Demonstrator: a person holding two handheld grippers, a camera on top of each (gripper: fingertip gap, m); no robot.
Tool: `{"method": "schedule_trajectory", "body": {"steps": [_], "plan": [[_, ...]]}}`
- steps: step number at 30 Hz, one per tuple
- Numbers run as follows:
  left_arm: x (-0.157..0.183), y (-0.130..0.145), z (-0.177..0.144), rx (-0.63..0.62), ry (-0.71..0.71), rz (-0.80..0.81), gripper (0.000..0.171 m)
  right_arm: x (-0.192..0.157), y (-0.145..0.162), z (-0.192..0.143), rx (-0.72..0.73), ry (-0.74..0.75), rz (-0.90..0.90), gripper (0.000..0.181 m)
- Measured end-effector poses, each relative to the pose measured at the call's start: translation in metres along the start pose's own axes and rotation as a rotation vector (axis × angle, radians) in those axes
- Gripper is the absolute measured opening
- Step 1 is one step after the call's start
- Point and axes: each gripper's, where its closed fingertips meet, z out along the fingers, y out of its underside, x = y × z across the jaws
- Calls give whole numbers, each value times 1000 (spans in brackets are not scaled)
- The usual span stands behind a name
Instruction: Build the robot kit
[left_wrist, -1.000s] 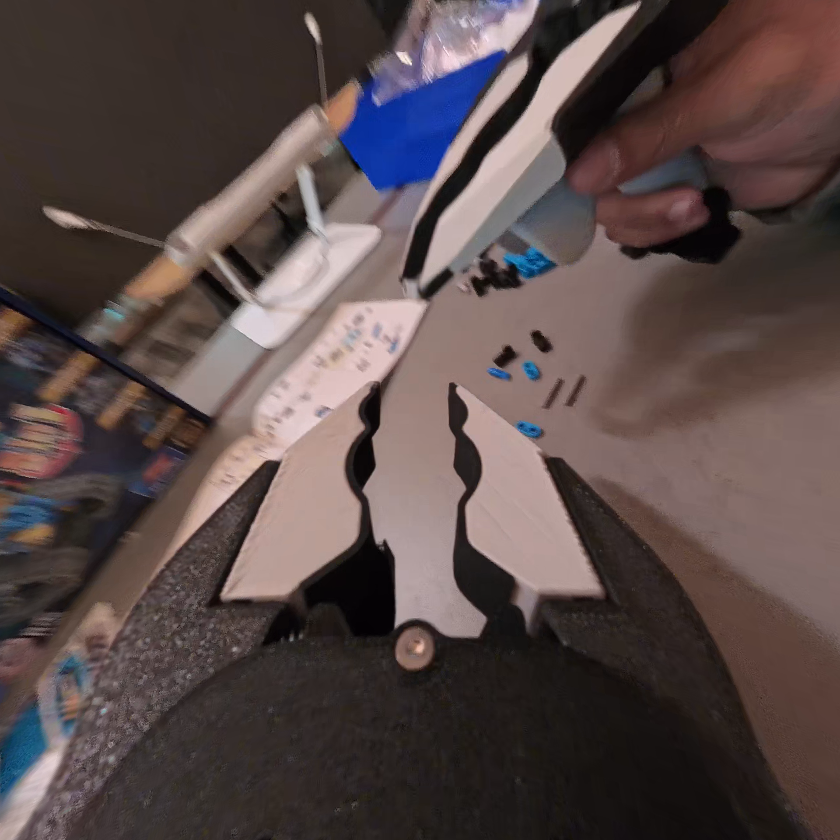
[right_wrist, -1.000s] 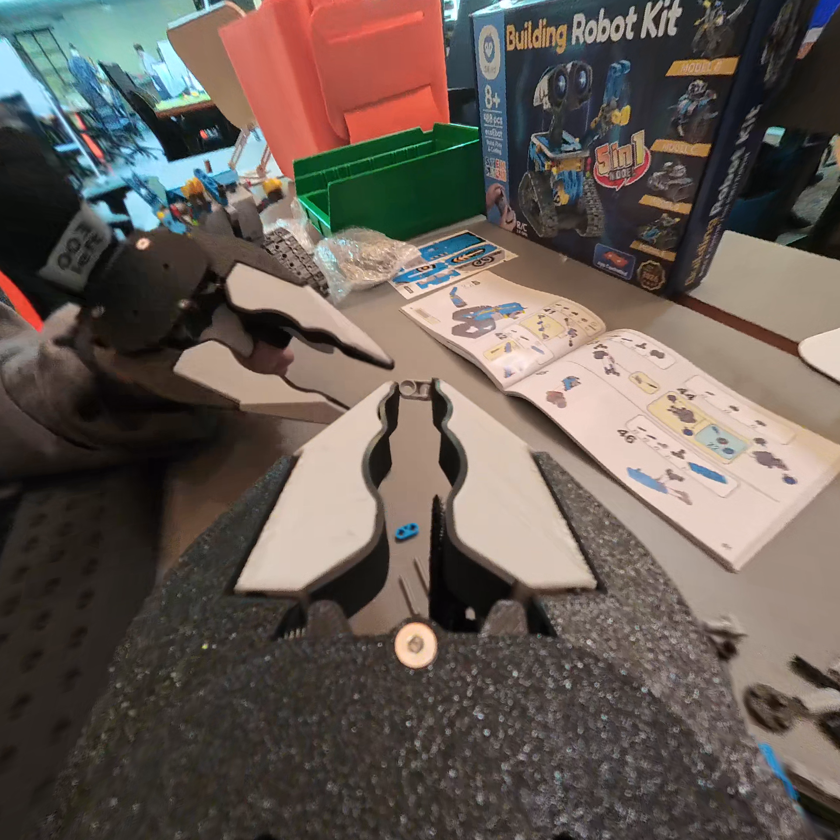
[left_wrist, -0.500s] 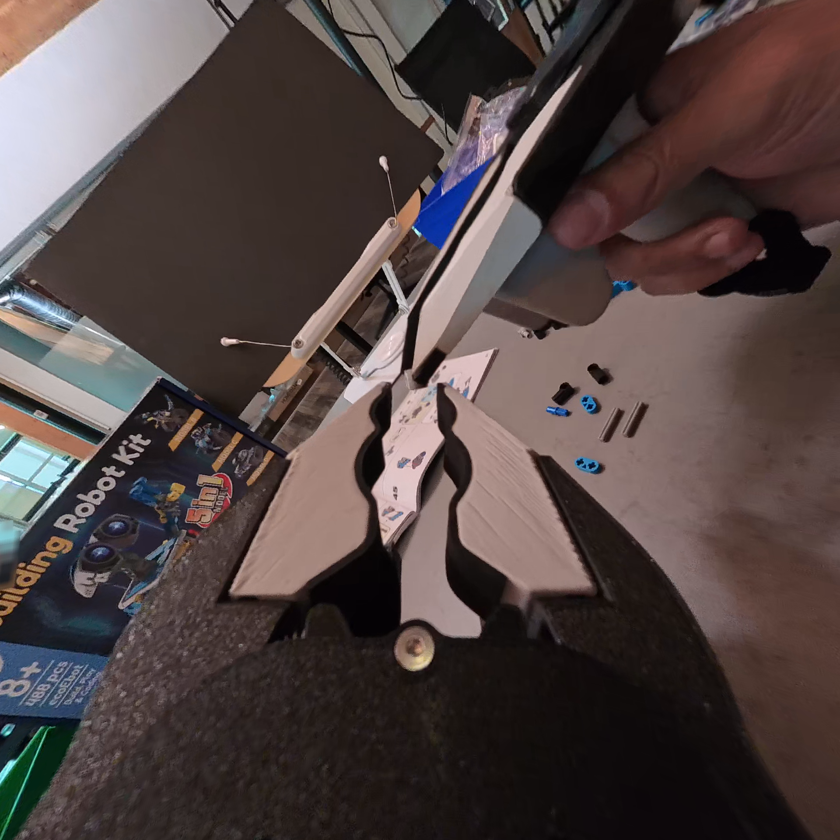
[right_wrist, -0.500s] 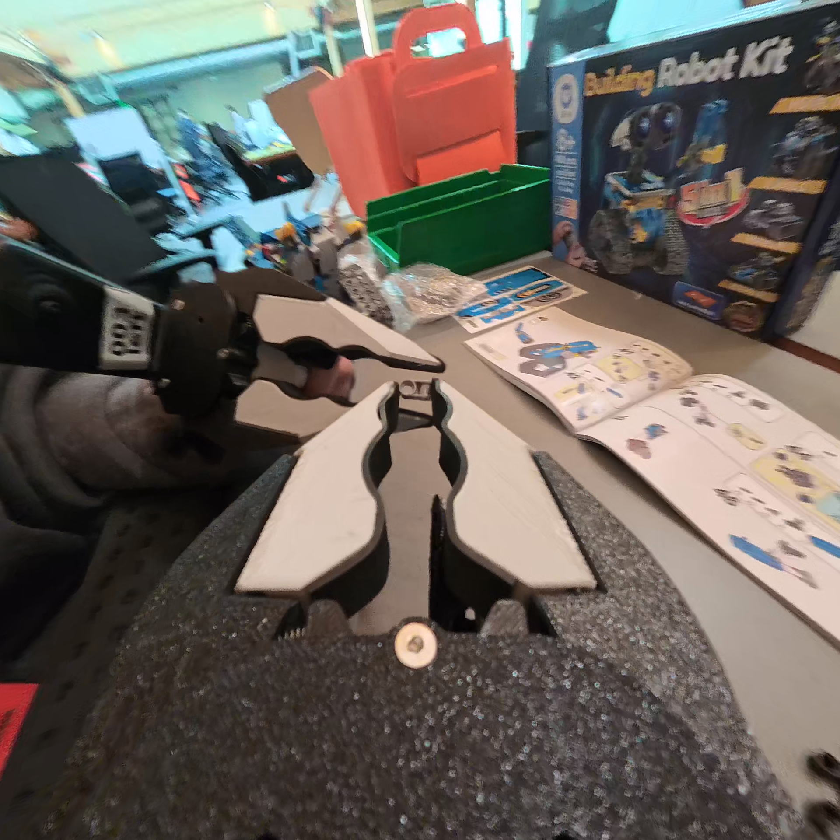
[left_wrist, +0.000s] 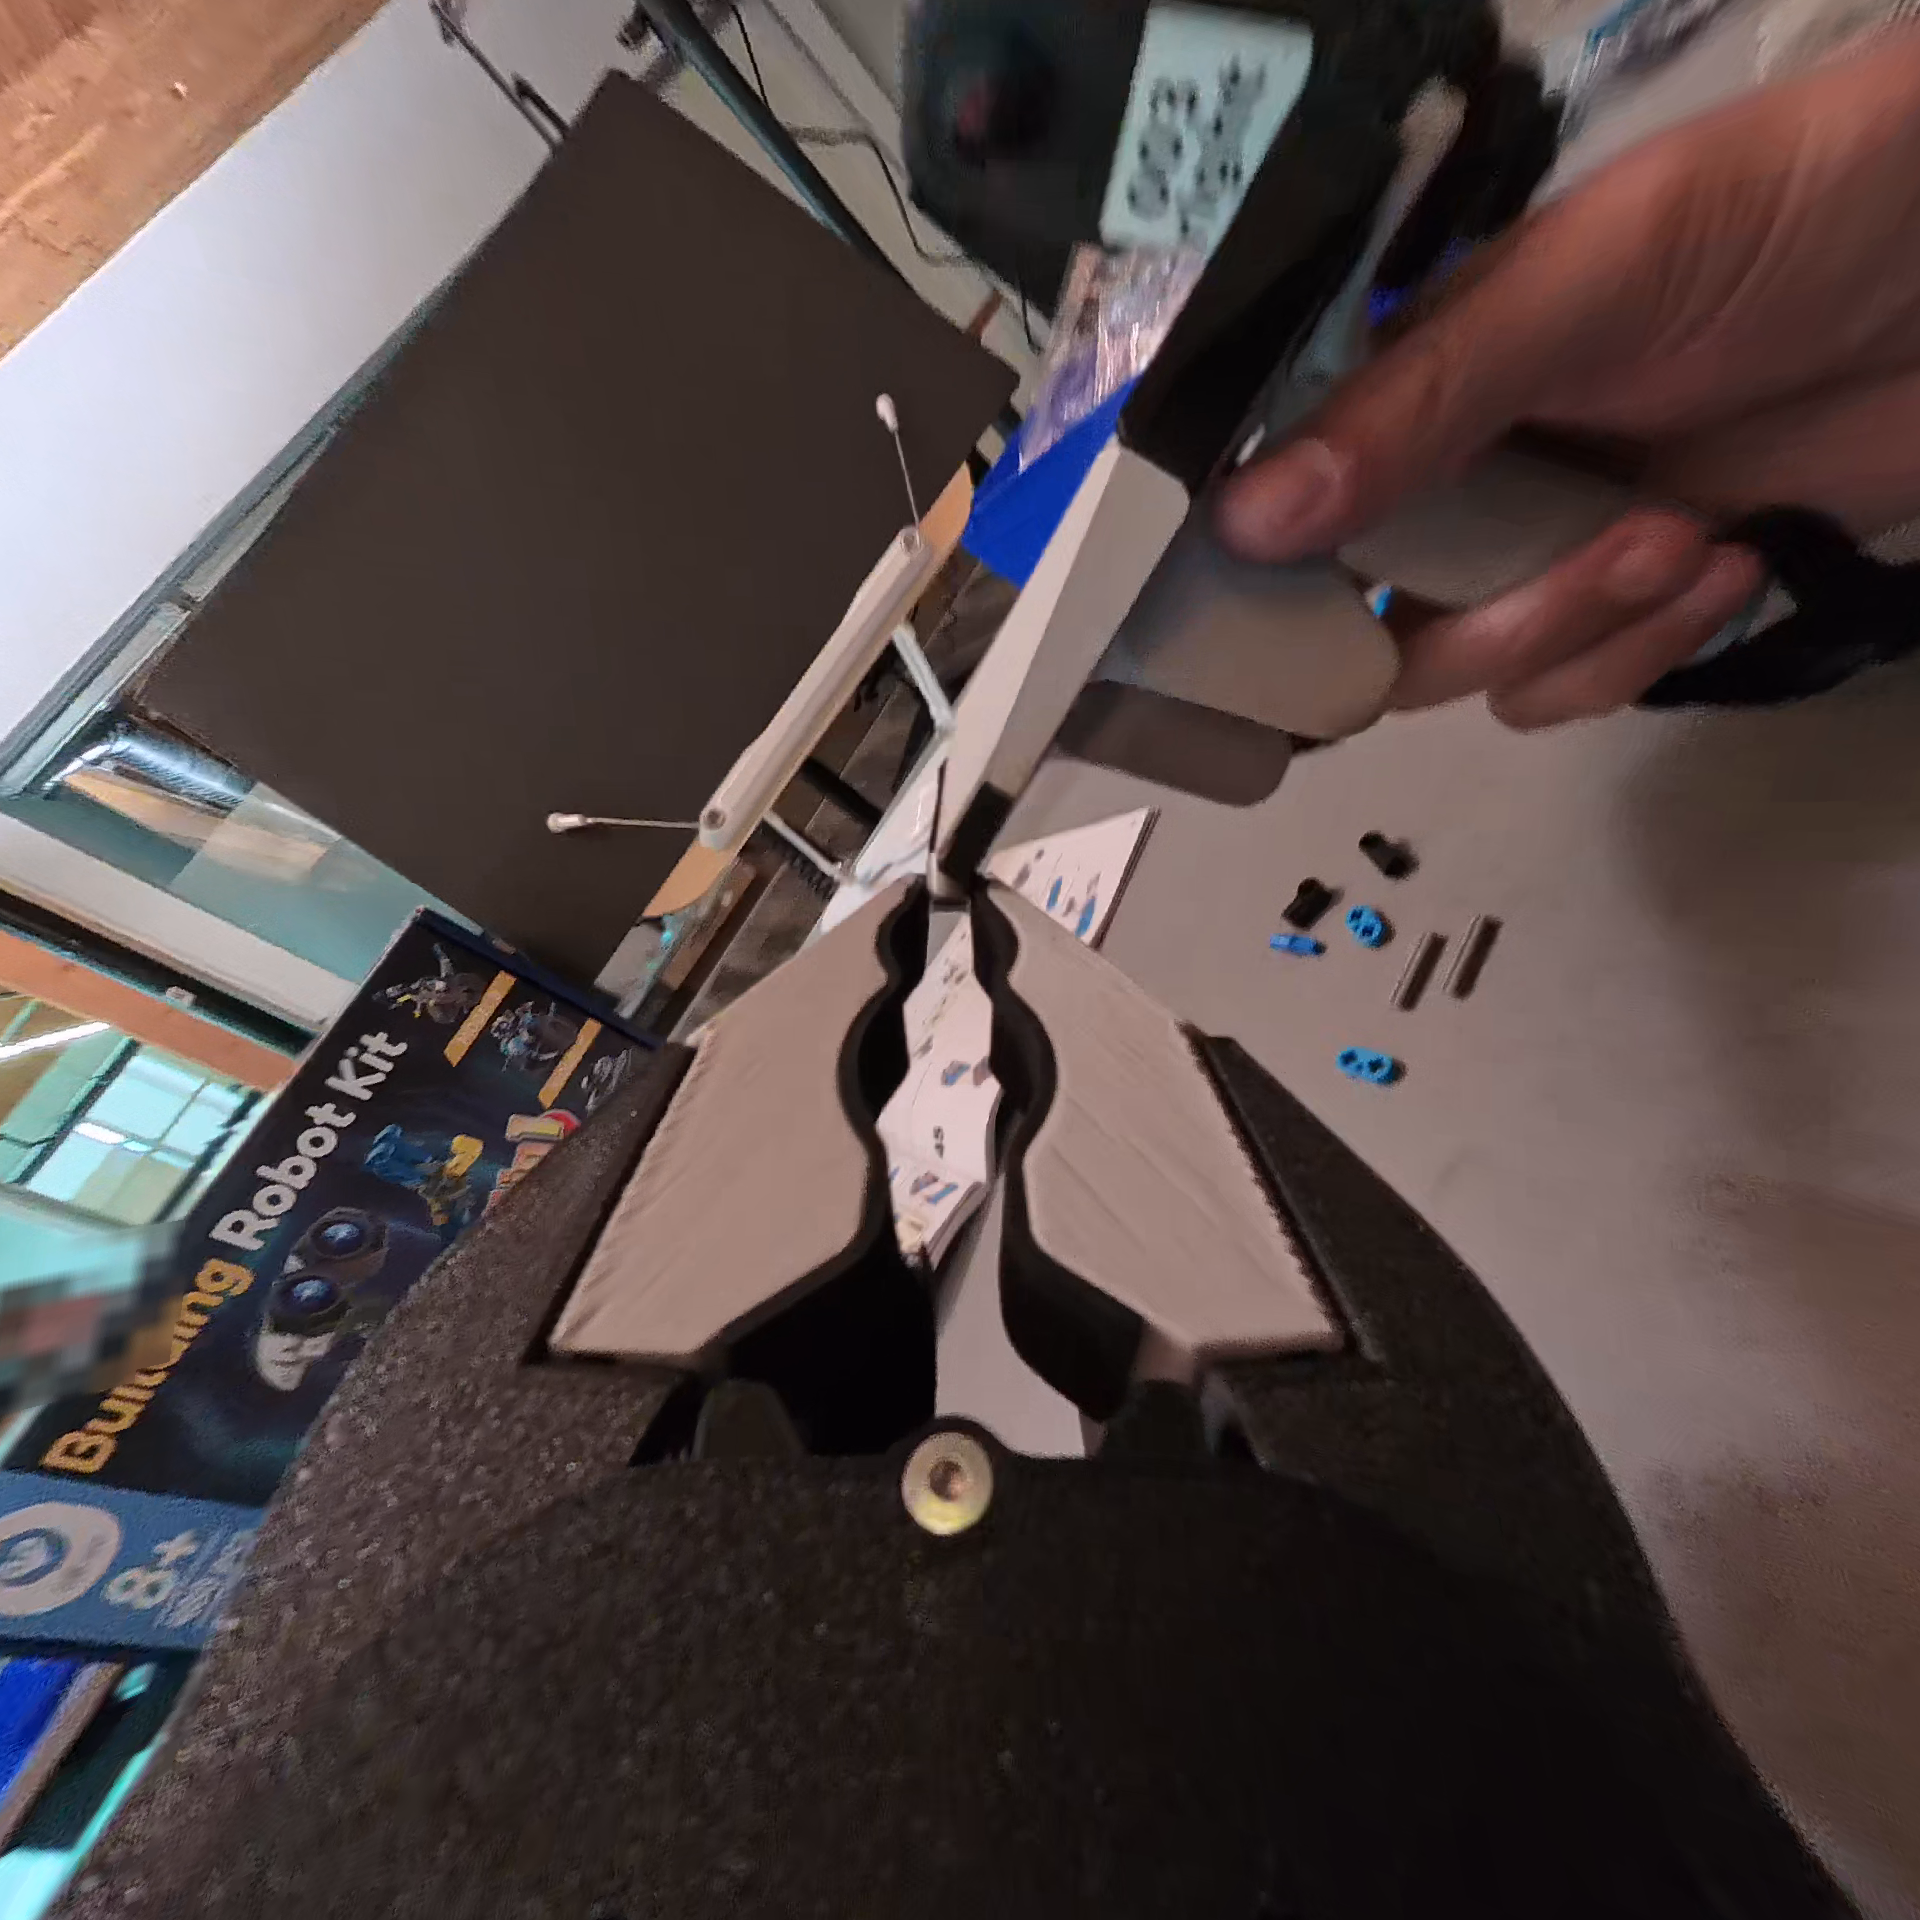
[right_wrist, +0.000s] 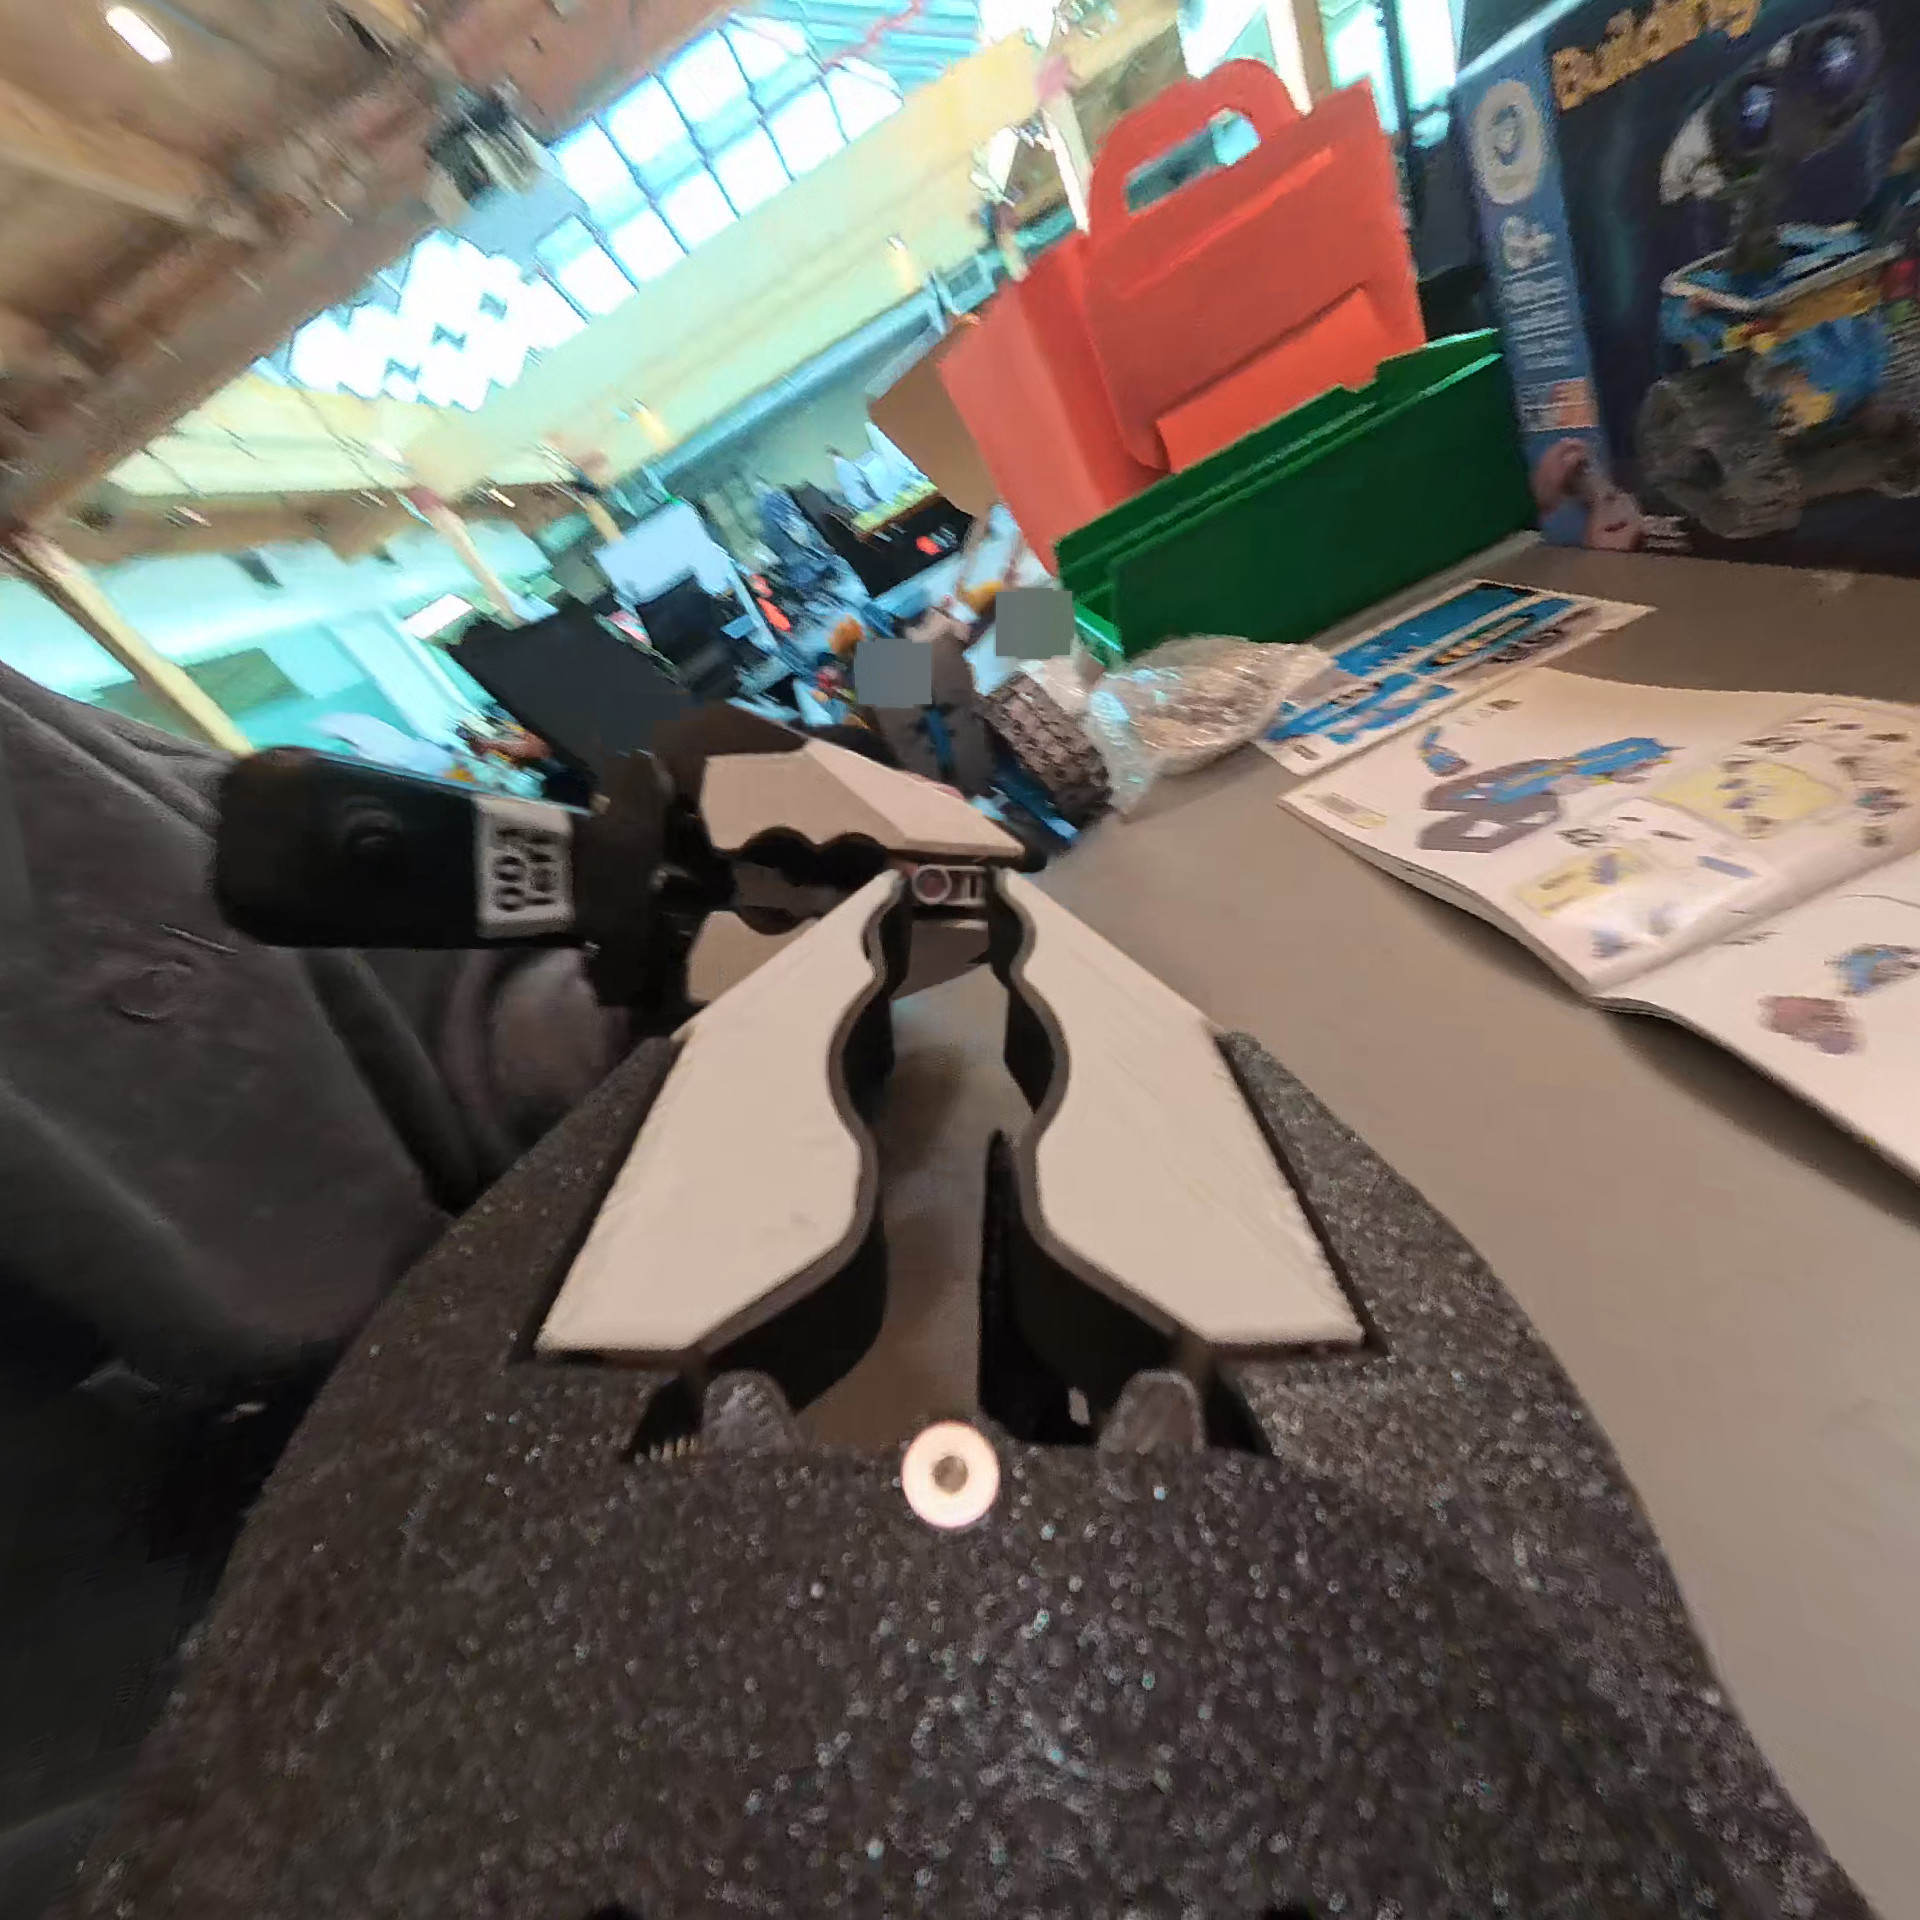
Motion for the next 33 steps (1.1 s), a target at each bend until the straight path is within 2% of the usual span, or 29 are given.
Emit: {"method": "schedule_trajectory", "body": {"steps": [3,8,13,17,19,22,29,31,33], "plan": [[0,9,3,-58,-27,58,7,10,4,1,-43,134,-126,16],[-8,18,4,-102,-51,23,7,24,-3,-7,-38,300,-254,12],[-13,29,6,-162,-75,5,7,18,-4,-4,-53,309,-298,17],[-10,30,8,-190,-91,64,7,19,0,6,-86,381,-357,17],[-8,30,8,-199,-98,93,7,19,2,11,-98,394,-357,17],[-8,30,8,-205,-104,115,7,25,4,12,-112,434,-353,8],[-7,29,7,-204,-100,120,7,28,4,7,-113,419,-322,13],[-9,29,6,-203,-106,118,7,28,1,5,-103,424,-330,6],[-10,26,5,-185,-104,103,7,36,-3,-3,-102,492,-360,0]]}}
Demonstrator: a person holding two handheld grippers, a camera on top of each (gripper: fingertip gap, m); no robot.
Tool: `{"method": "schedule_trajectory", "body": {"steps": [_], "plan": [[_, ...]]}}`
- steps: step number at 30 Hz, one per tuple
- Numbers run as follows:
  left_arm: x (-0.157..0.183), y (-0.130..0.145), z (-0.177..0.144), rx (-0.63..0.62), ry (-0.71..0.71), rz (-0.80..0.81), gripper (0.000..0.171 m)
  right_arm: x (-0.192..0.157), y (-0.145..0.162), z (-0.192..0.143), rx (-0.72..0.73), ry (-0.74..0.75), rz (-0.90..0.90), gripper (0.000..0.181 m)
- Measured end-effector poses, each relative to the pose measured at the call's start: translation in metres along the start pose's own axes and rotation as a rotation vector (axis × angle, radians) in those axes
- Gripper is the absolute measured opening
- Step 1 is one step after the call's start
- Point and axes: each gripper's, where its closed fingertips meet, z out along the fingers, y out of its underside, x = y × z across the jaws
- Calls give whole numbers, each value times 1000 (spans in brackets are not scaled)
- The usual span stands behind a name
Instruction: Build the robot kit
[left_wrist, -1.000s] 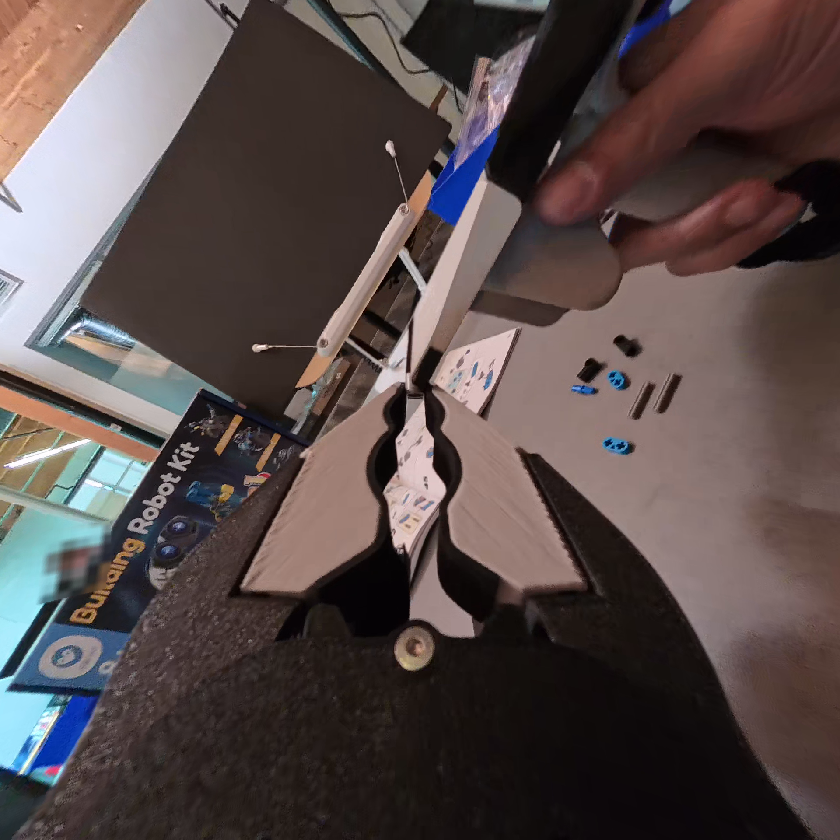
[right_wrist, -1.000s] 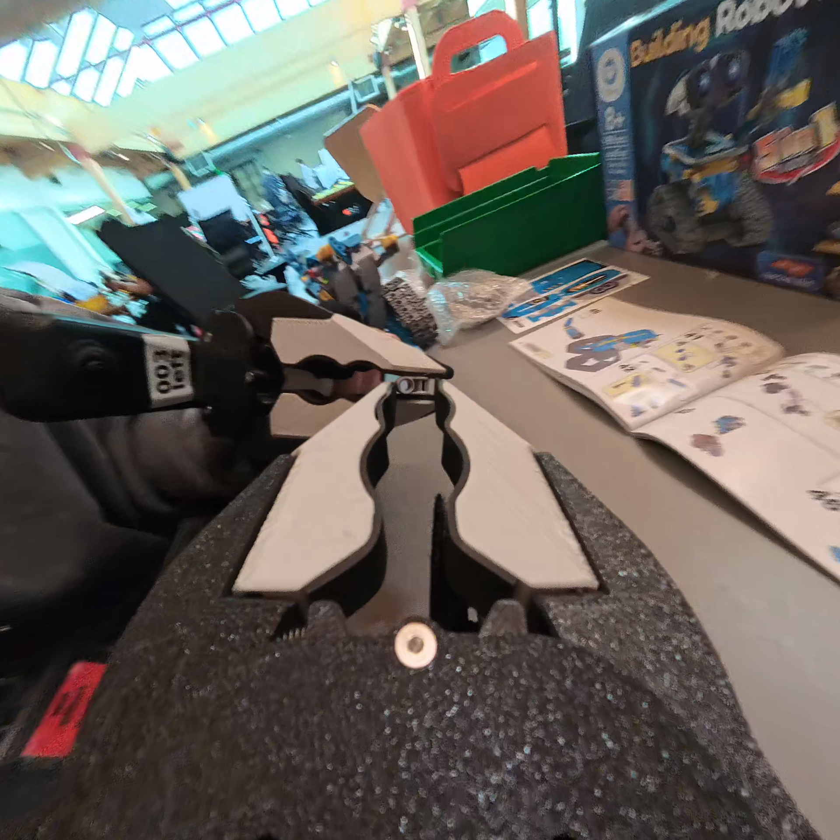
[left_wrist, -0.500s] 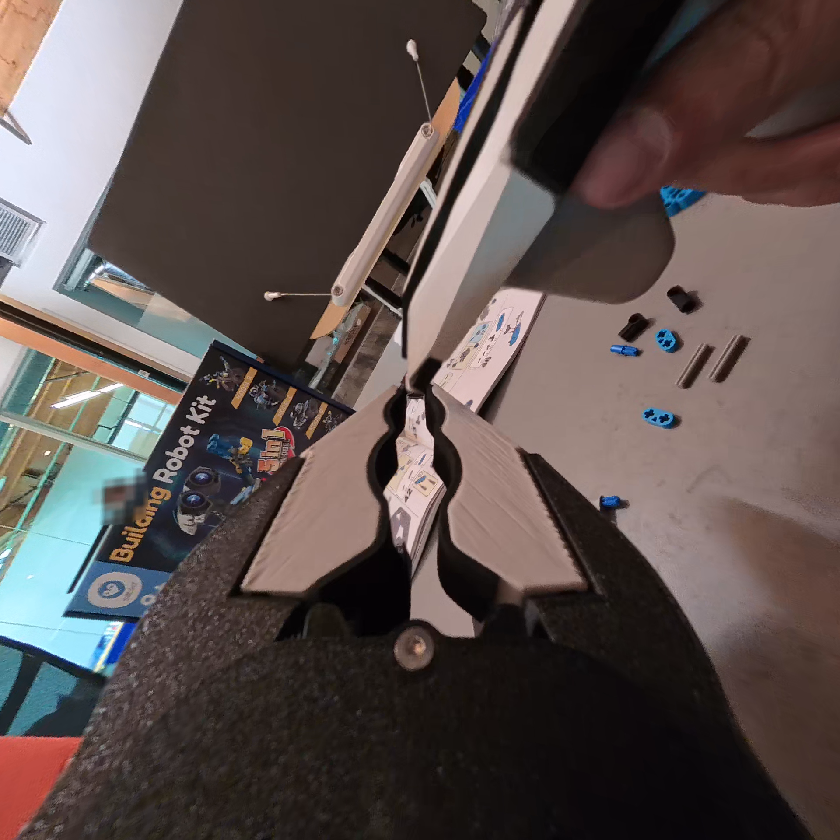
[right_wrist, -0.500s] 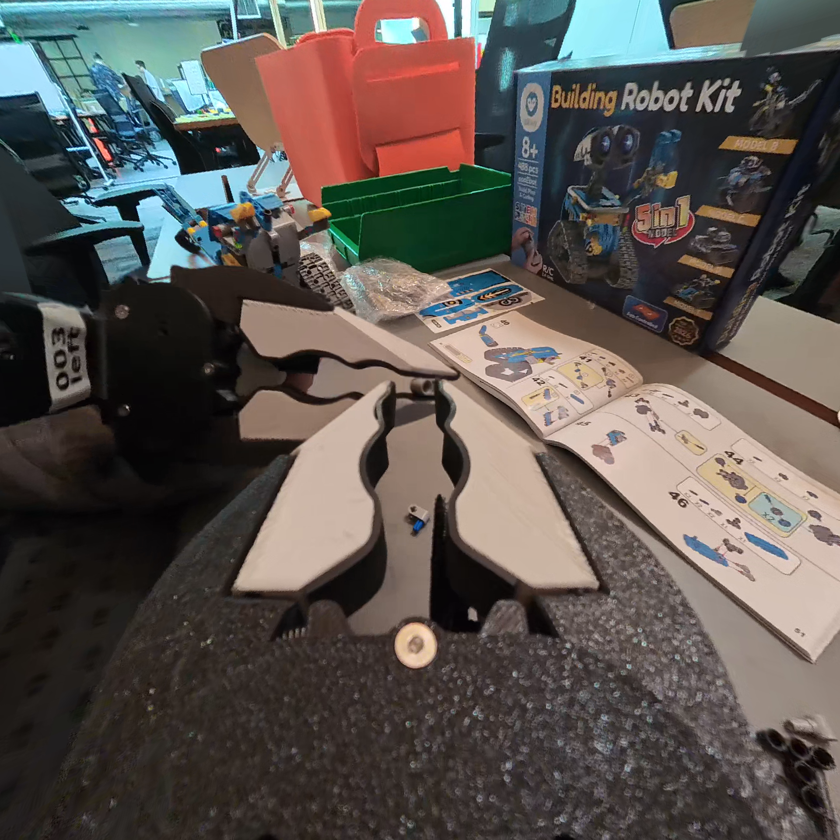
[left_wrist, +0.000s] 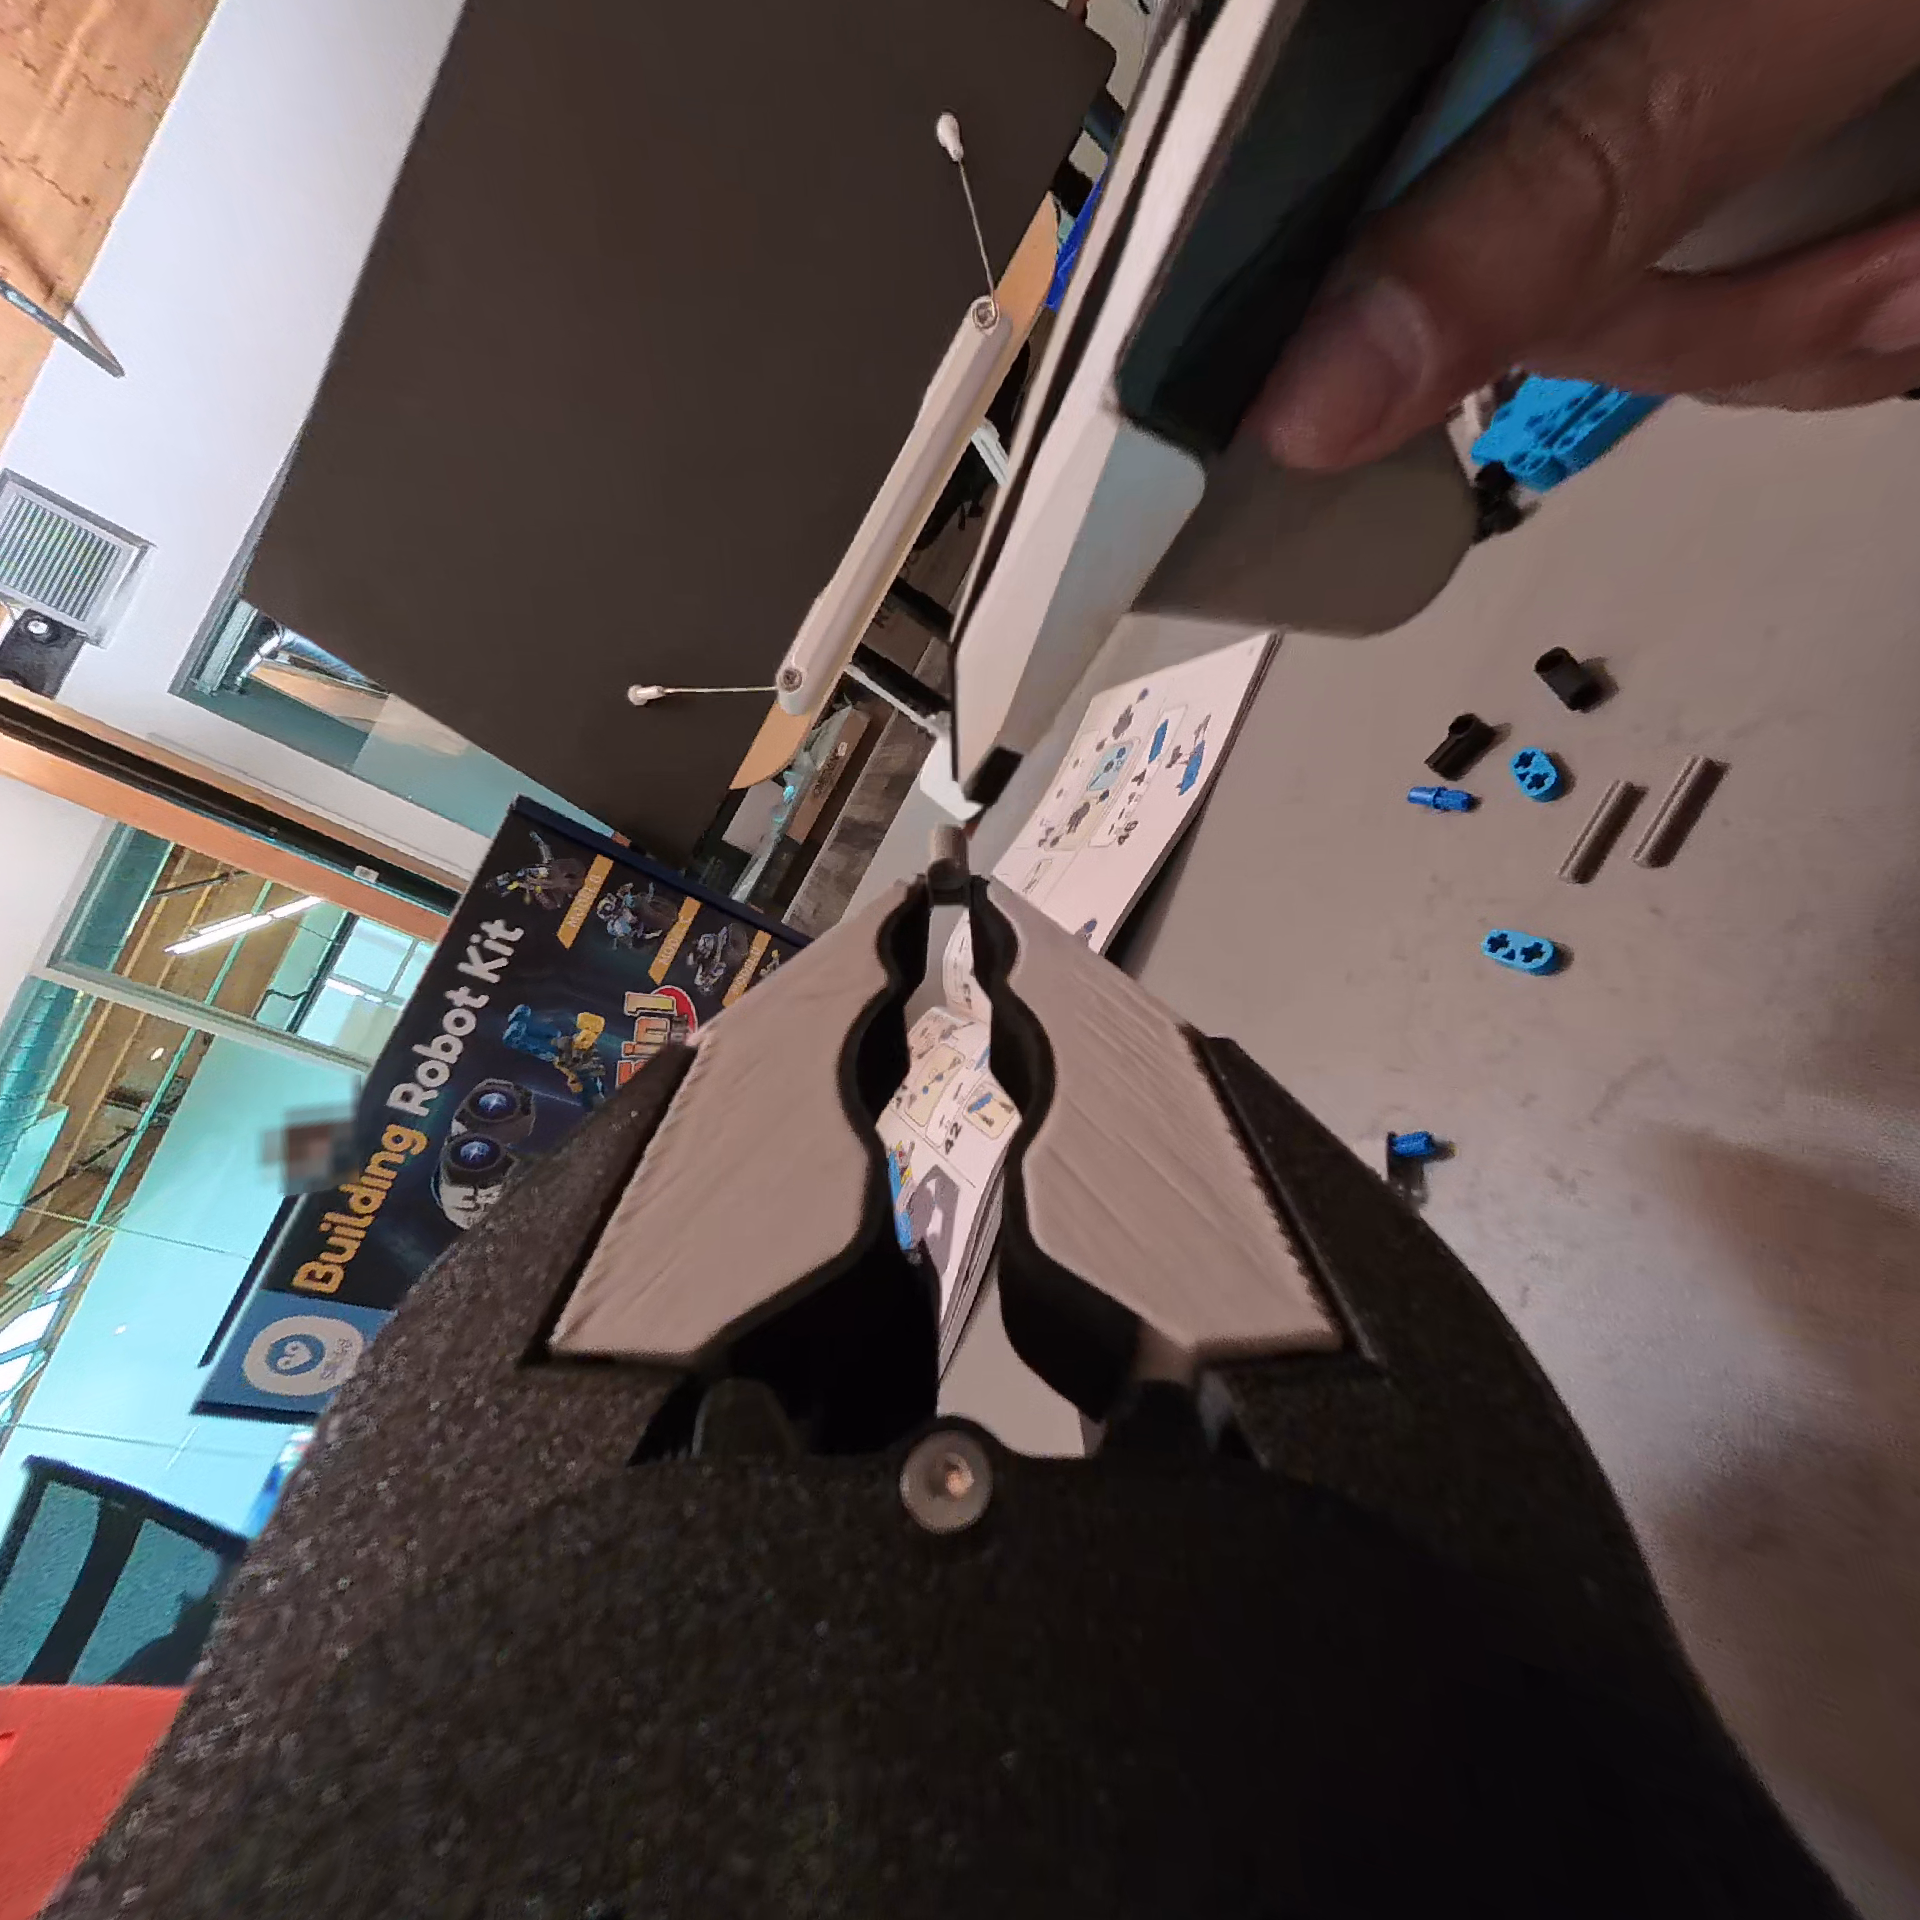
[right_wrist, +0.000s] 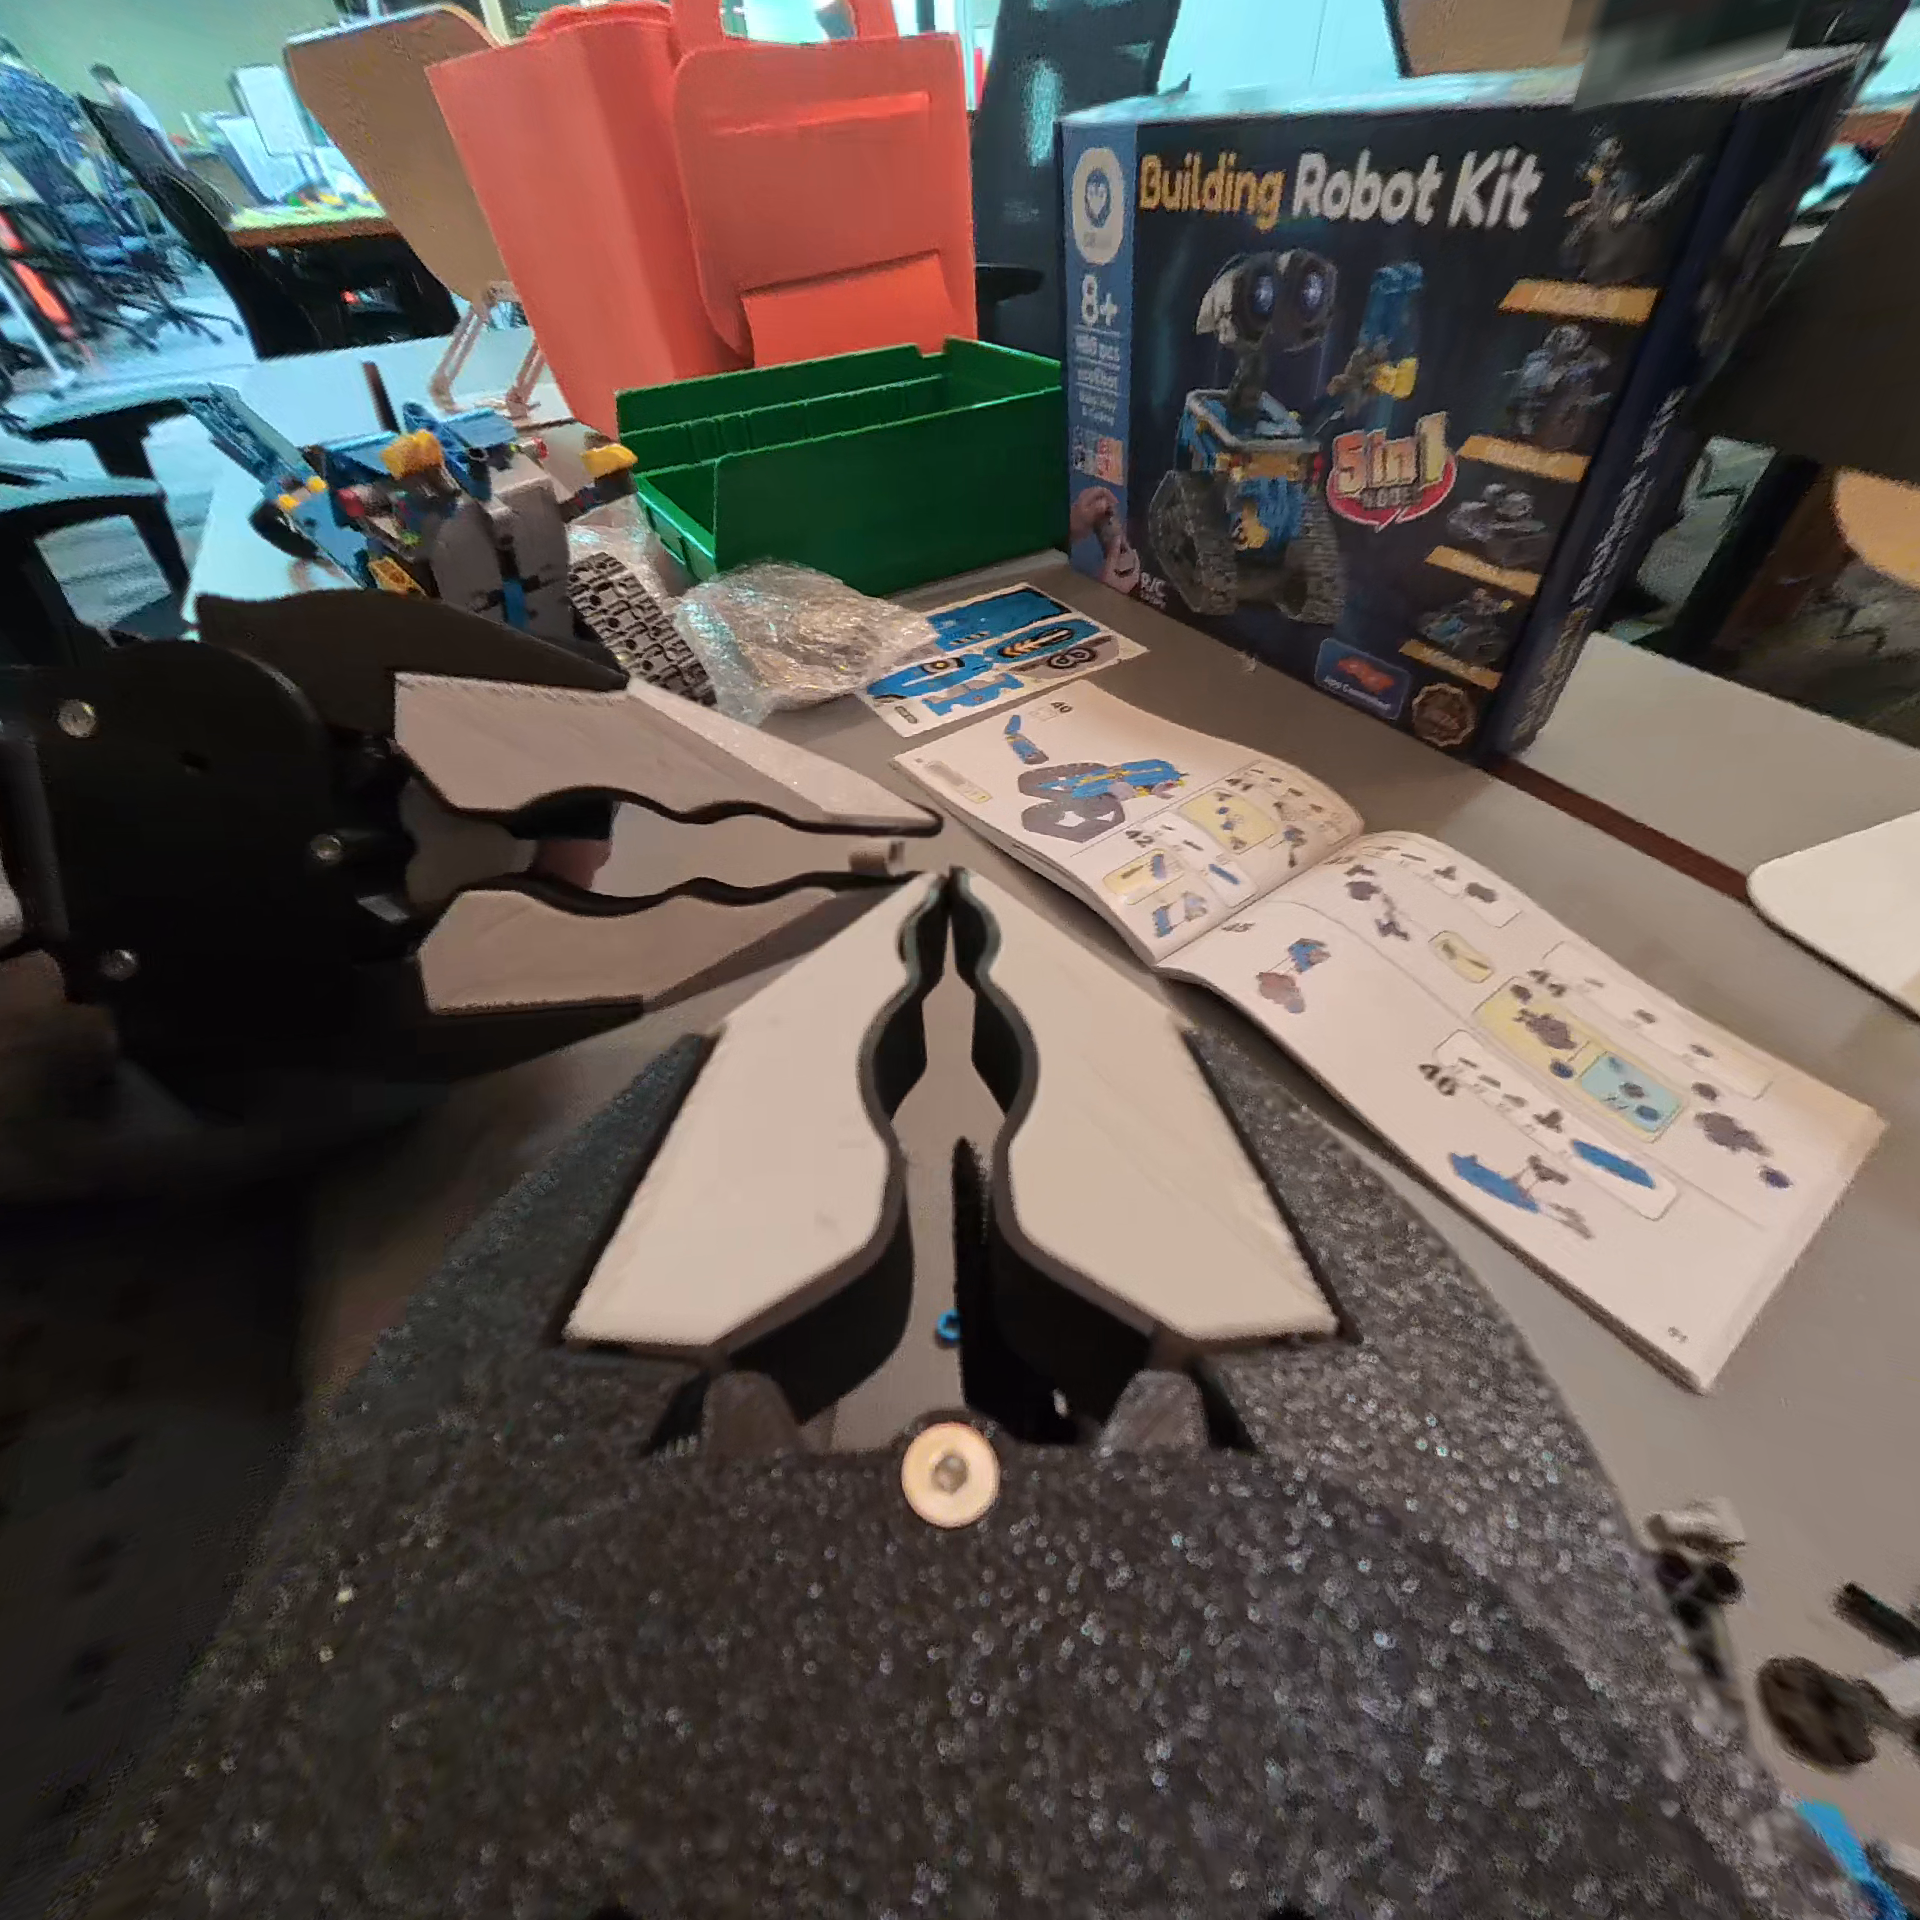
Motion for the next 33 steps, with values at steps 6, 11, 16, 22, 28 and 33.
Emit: {"method": "schedule_trajectory", "body": {"steps": [6,11,16,22,28,33], "plan": [[5,-2,0,-1,14,23,7,-15,0,1,7,-117,39,25],[7,-6,-2,22,18,22,7,-15,4,3,-22,-120,18,9],[2,-37,-20,250,293,-482,10,-25,-14,-20,92,-344,142,8],[-6,-65,-52,471,721,-970,12,-40,-36,-53,216,-599,230,8],[-5,-77,-66,534,851,-1044,12,-61,-38,-59,227,-702,184,8],[-3,-79,-69,540,888,-1056,10,-63,-33,-57,204,-710,178,8]]}}
